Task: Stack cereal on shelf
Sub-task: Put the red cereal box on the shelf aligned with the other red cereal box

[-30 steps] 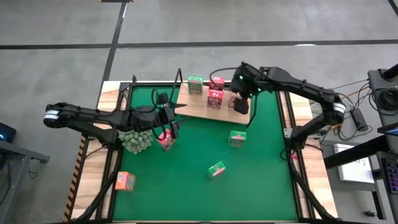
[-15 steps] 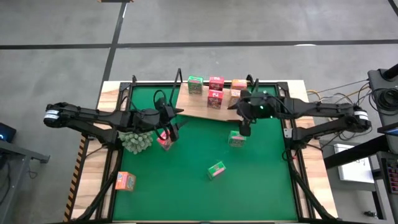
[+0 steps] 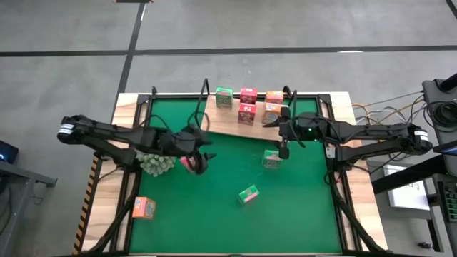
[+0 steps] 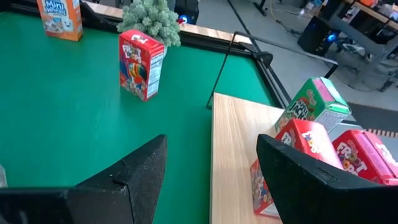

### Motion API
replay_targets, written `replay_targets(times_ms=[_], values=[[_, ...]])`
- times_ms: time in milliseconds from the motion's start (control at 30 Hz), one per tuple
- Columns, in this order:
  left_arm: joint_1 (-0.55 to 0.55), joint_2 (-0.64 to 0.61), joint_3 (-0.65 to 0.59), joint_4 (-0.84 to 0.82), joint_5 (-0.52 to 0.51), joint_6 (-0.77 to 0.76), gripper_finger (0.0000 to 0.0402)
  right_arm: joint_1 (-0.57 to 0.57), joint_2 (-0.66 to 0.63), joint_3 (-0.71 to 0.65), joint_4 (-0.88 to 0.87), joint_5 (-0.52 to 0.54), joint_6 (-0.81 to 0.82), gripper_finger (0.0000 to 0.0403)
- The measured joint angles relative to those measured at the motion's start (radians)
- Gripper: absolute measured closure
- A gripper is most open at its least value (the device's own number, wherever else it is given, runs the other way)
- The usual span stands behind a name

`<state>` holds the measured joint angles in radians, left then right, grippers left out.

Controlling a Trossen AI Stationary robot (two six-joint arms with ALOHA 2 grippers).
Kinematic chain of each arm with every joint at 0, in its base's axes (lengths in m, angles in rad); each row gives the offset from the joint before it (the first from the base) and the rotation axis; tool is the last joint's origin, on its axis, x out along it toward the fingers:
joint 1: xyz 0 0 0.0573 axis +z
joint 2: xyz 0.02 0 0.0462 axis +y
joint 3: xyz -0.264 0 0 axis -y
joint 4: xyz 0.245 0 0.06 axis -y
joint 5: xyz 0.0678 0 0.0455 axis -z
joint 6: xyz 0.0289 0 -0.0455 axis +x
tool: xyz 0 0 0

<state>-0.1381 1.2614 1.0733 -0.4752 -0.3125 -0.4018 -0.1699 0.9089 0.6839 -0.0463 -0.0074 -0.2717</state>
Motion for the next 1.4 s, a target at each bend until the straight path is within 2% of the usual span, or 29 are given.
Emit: replay_targets(times_ms=[133, 333, 500, 900, 1400], values=[[-0.019, 0.089, 0.115, -0.207, 0.087, -0.122, 0.0174, 0.000, 0.004, -0.004, 0.001, 0.000, 0.007, 0.0163], [-0.029, 0.253, 0.291, -0.659, 0.096, -0.327, 0.0174, 0.000, 0.008, -0.004, 0.000, 0.000, 0.008, 0.0167], [-0.027, 0.322, 0.333, -0.865, 0.097, -0.421, 0.0174, 0.000, 0.008, -0.011, 0.000, -0.001, 0.007, 0.0165], [-0.004, 0.306, 0.265, -0.861, 0.093, -0.541, 0.0174, 0.000, 0.009, -0.034, -0.001, -0.013, 0.027, 0.0163], [-0.001, 0.302, 0.175, -0.766, 0.066, -0.543, 0.0155, 0.000, 0.009, -0.034, 0.000, -0.026, 0.036, 0.0163]])
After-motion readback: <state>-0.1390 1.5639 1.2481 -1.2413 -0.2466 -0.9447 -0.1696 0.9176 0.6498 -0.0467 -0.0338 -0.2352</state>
